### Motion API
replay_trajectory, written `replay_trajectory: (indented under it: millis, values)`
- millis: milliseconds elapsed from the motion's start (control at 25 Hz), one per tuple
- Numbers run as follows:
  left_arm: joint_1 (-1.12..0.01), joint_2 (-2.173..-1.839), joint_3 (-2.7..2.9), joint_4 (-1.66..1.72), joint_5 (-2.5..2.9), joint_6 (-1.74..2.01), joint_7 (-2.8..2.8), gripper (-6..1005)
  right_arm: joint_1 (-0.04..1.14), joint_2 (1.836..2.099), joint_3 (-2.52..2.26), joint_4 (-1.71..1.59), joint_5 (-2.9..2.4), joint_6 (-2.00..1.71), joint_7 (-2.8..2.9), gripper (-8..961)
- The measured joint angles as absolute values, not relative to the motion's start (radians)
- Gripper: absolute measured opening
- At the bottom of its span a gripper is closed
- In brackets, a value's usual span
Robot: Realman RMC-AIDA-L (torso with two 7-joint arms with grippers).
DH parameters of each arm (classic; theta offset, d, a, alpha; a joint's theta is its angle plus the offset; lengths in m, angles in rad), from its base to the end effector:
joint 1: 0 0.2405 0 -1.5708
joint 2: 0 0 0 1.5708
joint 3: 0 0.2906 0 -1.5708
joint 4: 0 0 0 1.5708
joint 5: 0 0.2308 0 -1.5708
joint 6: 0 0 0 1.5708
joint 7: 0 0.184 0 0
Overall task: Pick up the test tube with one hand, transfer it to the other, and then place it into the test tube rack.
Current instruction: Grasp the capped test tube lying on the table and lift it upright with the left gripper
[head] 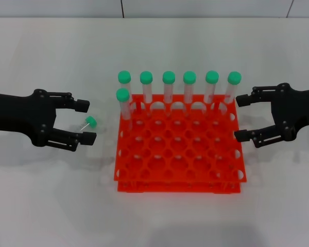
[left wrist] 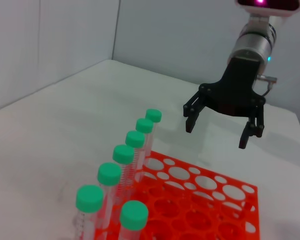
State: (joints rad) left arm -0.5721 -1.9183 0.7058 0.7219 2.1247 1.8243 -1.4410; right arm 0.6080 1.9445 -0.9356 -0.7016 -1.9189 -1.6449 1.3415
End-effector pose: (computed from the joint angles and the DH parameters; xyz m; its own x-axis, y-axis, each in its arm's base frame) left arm -0.2908 0.3643 0.0179 0.8941 0.3058 0.3273 0.3308 -0.9434 -0.0222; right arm 0.2536 0.3917 -0.0191 0.9273 -0.1299 -0.3510 -0.1718 -0.9809 -0.0909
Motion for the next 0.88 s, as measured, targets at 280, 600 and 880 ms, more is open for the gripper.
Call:
replay_trajectory:
  millis: [280,600,880]
  values:
    - [-0.566,-1.943,0.7,0.851,2.086,1.832,-1.783,876,0.575,1.947,-0.853,-0.711,-1.916,-1.655,1.324,872]
    - [-0.583,-1.91,0.721,1.039,2.17,1.895,-2.252,873,0.56,1.94,-0.832,-0.715,-1.896,-1.649,1.292,872]
    - [-0.651,-1.877,0.832,1.229,2.333,1.93,-2.52,870,0.548,1.947,-0.812,-0.727,-1.889,-1.641,1.266,872]
